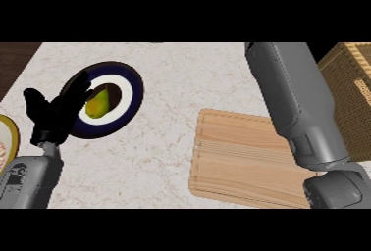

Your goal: Pick the sweet potato from the cutting board and place it in the basket

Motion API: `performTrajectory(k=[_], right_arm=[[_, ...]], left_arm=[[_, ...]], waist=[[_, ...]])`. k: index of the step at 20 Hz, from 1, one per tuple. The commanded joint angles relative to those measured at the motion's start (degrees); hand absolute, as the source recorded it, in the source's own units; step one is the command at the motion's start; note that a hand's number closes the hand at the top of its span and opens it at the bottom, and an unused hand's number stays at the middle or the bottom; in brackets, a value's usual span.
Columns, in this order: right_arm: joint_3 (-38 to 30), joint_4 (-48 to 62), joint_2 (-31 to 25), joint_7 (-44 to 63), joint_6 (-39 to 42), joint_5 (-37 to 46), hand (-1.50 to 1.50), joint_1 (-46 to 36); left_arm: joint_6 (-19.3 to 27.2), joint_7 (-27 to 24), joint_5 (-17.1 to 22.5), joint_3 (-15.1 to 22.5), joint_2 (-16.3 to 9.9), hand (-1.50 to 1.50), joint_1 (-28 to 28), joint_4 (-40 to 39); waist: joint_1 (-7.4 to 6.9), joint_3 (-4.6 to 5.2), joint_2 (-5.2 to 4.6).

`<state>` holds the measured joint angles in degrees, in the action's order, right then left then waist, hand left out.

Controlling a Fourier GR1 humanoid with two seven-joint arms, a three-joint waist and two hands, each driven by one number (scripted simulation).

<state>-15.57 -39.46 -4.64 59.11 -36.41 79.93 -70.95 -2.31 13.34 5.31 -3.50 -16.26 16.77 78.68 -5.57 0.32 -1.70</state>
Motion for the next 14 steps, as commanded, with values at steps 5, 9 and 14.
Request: performTrajectory(k=[5,9,14], right_arm=[[-3.3,10.9,-6.9,12.2,-2.2,10.7,1.50,-9.7],[-5.1,13.9,-9.9,12.4,-1.2,12.9,1.50,-13.3],[-6.1,17.8,-15.4,15.1,1.0,17.9,1.50,-12.6]], left_arm=[[0.4,0.4,-0.2,-0.3,0.0,0.00,0.5,-0.3],[1.1,0.1,-0.9,0.1,1.0,0.00,0.9,-1.6],[-1.4,-1.6,0.6,-1.7,-1.2,0.00,-0.7,-1.2]], waist=[[0.23,-0.13,-0.49],[0.66,-0.17,-0.41],[0.63,-0.15,-0.21]])
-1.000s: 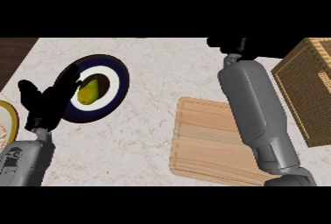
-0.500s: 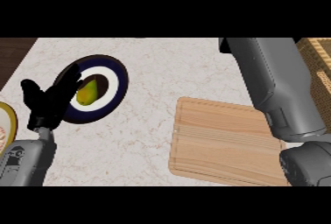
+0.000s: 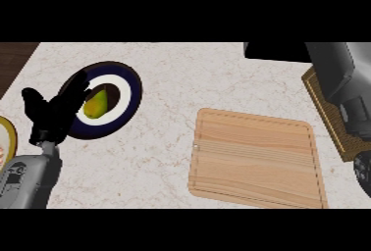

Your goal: Pick the sweet potato from the cutting board and place it in the basket

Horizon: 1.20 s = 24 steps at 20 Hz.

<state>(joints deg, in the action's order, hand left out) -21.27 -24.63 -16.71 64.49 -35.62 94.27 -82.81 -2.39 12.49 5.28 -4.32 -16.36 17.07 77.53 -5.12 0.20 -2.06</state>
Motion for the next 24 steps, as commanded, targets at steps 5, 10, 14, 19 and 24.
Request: performTrajectory(k=[5,10,14,19,24], right_arm=[[-1.6,3.9,-4.9,13.6,1.4,6.5,1.50,-0.8],[-4.5,4.6,-7.4,11.1,-0.6,6.1,1.50,2.9],[-5.5,5.8,-8.7,8.7,-0.1,6.7,1.50,3.8],[-8.4,3.5,-7.3,5.0,-8.6,3.9,1.50,9.6],[-10.1,4.1,-7.7,3.0,-11.9,3.7,1.50,12.8]], left_arm=[[1.8,0.3,-0.9,0.2,1.2,0.00,0.3,0.4],[-0.3,1.1,0.4,-1.0,-0.8,0.00,-0.9,0.9],[1.8,-1.8,-1.3,-0.7,1.0,0.00,-3.2,0.4],[0.2,-2.6,0.1,-2.6,-0.4,0.00,-4.9,-0.6],[-0.1,0.3,-0.3,-1.6,-0.5,0.00,-4.0,1.6]], waist=[[1.57,-0.12,0.61],[2.34,-0.19,0.95],[2.44,-0.17,1.03],[3.23,-0.20,1.30],[3.05,-0.24,1.25]])
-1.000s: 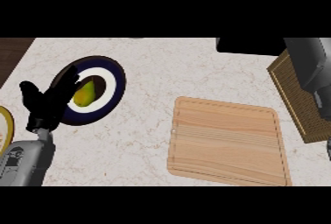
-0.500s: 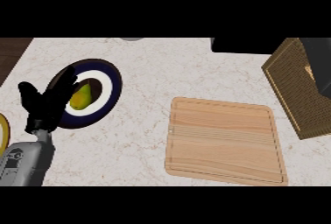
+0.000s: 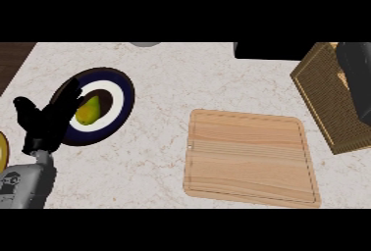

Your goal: Pick the sweet potato from the cutting board and place it in the basket

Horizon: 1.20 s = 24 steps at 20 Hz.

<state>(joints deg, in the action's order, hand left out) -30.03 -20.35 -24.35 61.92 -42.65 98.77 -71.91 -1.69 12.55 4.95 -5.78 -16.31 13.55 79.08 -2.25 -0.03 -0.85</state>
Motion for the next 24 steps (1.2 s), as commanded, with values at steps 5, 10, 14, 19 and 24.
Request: performTrajectory(k=[5,10,14,19,24], right_arm=[[-4.4,-5.0,-0.9,12.3,-8.8,1.2,-1.50,7.1],[-4.8,-5.4,0.7,8.0,-10.4,1.2,-1.50,8.9],[-6.2,-3.2,-2.0,2.6,-13.9,-0.6,-1.50,7.8],[-8.2,-11.7,-1.0,7.1,-20.9,0.5,-1.50,8.8],[-12.1,-21.6,0.7,7.0,-25.8,-1.0,-1.50,13.0]], left_arm=[[0.0,0.3,0.6,-0.4,0.6,0.00,-1.2,1.4],[1.3,2.2,-0.9,-0.3,0.2,0.00,1.1,1.0],[1.5,1.4,-1.6,1.0,1.8,0.00,1.0,1.6],[-0.4,1.2,-0.2,-1.1,-0.5,0.00,0.9,0.0],[0.1,-1.3,-0.4,-1.5,0.5,0.00,-3.4,-0.4]], waist=[[0.72,0.00,0.38],[1.03,0.00,0.42],[0.26,-0.05,0.00],[1.51,0.05,0.49],[3.08,0.09,1.32]])
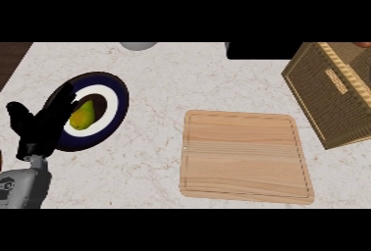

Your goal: Pick the sweet potato from the cutting board and place it in the basket

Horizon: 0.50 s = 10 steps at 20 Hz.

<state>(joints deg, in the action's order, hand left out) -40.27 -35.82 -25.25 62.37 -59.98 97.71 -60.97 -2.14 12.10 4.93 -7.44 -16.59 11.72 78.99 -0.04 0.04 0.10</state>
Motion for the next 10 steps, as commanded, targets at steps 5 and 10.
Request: performTrajectory(k=[5,10], right_arm=[[-0.8,-22.5,10.8,4.2,-1.2,-3.4,-1.50,8.1],[3.3,-35.1,18.4,0.7,7.2,-9.8,-1.50,18.0]], left_arm=[[-0.3,0.8,0.7,-2.7,-2.4,0.00,-1.4,0.1],[1.2,1.0,-0.1,-2.5,-1.4,0.00,-4.1,1.3]], waist=[[3.26,0.10,1.55],[4.97,0.08,2.28]])
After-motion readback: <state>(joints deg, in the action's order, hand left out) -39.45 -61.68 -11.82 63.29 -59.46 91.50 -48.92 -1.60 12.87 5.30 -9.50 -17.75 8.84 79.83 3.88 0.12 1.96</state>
